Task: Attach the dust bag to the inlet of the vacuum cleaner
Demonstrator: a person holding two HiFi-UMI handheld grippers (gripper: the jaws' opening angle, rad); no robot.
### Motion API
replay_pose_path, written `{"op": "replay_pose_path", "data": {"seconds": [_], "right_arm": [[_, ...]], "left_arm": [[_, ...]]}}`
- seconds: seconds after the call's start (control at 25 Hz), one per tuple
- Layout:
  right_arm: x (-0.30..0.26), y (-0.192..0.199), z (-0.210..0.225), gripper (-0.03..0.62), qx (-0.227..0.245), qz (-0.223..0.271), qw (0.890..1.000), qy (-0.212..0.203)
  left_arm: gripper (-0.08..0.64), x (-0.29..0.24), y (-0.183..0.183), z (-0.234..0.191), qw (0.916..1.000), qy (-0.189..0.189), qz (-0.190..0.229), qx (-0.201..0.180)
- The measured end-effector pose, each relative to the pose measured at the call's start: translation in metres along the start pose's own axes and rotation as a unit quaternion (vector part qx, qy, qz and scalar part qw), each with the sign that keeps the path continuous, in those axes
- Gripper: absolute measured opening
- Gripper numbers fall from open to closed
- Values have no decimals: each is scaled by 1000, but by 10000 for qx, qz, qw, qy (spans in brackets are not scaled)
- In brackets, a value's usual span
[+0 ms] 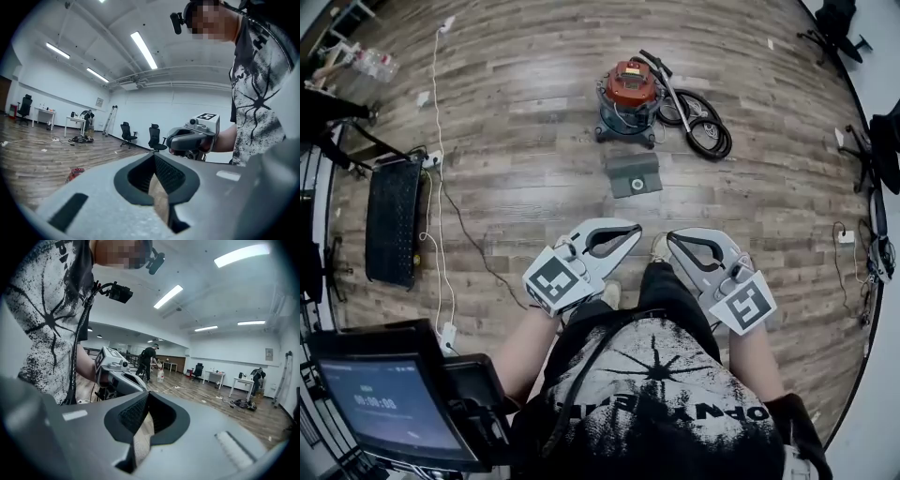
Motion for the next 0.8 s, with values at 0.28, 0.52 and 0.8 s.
{"op": "replay_pose_path", "data": {"seconds": [0.28, 0.52, 0.8], "right_arm": [[2, 8, 91, 6, 8, 19, 9985, -545], [16, 18, 159, 6, 66, 137, 9969, -768], [26, 38, 207, 6, 92, 180, 9947, -1010]], "left_arm": [[-2, -67, -26, -41, 9989, -430, 161, -85], [-3, -120, -34, -61, 9972, -745, 67, 31], [-2, -154, -43, -76, 9945, -1029, -5, -189]]}}
Point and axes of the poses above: the fingertips, and each gripper's own axes: x backward along the fingers, z to its right, y out of its underside, the point moved 8 cm from there along x, backward along the fingers, and after that the axes turned 4 degrees about -y, right-handed, at the moved point
